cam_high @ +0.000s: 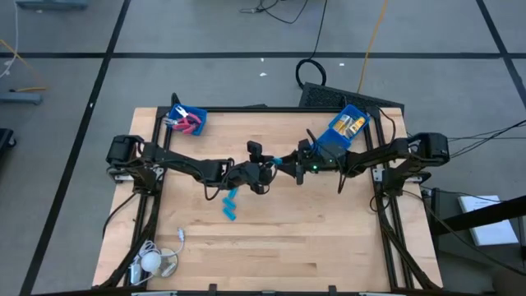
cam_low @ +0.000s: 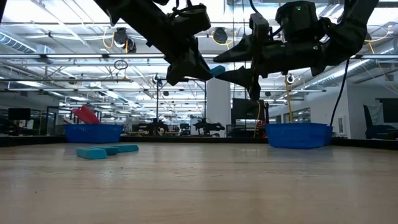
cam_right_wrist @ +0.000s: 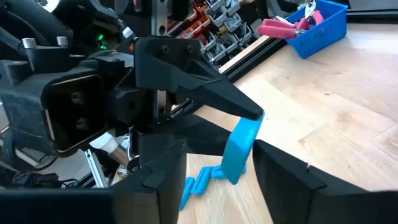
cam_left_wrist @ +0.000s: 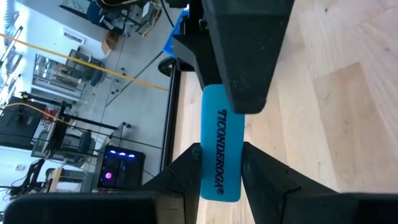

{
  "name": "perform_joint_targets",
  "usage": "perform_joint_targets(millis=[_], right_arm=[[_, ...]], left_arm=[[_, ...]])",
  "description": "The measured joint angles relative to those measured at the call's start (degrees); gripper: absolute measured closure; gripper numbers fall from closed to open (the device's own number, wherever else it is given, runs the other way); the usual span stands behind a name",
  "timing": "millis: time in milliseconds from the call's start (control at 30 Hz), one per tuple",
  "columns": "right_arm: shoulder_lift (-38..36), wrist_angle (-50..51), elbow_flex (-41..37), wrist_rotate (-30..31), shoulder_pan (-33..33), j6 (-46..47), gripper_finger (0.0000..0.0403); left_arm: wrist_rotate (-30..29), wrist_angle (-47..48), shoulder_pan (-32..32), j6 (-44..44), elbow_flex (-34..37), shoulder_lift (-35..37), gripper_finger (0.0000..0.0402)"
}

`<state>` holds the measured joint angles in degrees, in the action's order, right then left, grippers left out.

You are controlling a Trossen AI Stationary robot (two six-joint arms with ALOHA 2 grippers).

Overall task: Pick & Place School Supplies
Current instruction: Put the blue eraser into the bottom right blue basket

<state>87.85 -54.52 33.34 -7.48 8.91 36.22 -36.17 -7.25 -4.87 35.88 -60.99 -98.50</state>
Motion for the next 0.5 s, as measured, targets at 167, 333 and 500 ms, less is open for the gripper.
perform_joint_targets(millis=[167, 333, 500], right_arm=[[0.0, 0.3, 0.0, 1.2, 0.0, -0.4, 0.0270], [0.0, 0.4, 0.0, 1.9, 0.0, -1.9, 0.0320], [0.0, 0.4, -0.1, 1.6, 0.0, -4.6, 0.0372]], left_arm=[[0.0, -0.1, -0.1, -0.4, 0.0, 0.0, 0.0293], [0.0, -0.2, -0.4, -0.7, 0.0, 0.0, 0.0293], [-0.8, -0.1, -1.6, -2.1, 0.0, 0.0, 0.0293]])
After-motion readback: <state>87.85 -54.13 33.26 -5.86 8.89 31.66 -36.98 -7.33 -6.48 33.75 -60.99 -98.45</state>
